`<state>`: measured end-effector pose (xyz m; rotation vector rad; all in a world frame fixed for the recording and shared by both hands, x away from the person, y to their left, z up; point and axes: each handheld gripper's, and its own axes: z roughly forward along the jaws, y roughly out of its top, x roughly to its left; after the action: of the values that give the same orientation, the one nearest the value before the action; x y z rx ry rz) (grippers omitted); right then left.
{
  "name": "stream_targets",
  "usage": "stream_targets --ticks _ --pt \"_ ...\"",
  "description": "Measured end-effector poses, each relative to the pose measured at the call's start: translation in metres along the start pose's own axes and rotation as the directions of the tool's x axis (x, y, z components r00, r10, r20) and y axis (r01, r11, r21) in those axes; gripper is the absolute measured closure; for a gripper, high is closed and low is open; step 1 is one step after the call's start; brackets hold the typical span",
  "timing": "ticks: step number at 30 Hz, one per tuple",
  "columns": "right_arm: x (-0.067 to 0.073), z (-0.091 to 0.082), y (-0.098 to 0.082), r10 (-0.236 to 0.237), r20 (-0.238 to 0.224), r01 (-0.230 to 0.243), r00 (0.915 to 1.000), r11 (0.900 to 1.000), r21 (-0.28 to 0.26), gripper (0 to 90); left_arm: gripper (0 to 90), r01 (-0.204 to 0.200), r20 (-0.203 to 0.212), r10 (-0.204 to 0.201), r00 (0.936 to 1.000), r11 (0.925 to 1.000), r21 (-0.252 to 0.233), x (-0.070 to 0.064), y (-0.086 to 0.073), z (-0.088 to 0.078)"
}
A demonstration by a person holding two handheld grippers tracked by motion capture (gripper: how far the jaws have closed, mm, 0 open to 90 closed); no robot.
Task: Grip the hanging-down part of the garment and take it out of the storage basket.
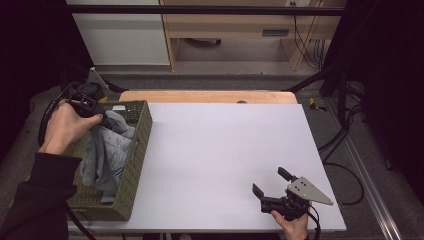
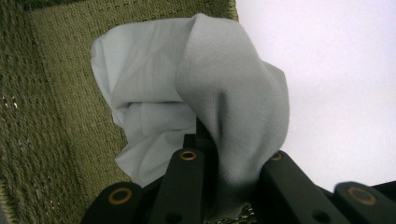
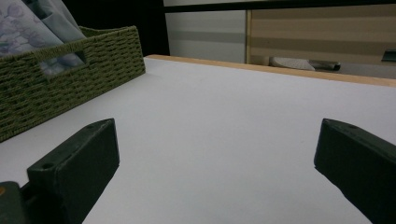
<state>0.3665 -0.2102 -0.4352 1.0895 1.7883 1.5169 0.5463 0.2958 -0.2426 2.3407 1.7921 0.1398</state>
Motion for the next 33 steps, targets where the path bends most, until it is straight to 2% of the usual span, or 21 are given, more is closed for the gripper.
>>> stream_targets --ticks 9,15,18,33 --pt "0.001 0.002 0.0 0.0 -0.006 0.0 1.0 1.0 0.008 0.3 84.2 0.003 0.001 -0.003 1.0 0.9998 -0.019 0.003 -0.003 -0.005" --pt "0.004 0.004 -0.001 -0.001 -0.017 0.001 0.9999 1.0 0.019 0.3 84.4 0.008 0.002 -0.008 1.0 0.9993 -0.038 0.005 -0.005 -0.016" --pt "0.003 0.005 0.0 -0.007 -0.018 0.007 0.9998 1.0 0.015 0.3 84.4 0.011 -0.002 -0.012 0.9999 0.9985 -0.053 0.005 -0.006 -0.029" --pt "0.006 0.006 0.003 -0.008 -0.027 0.008 0.9996 1.0 0.016 0.4 84.5 0.013 -0.022 -0.016 0.9996 0.9937 -0.111 0.006 -0.011 -0.07"
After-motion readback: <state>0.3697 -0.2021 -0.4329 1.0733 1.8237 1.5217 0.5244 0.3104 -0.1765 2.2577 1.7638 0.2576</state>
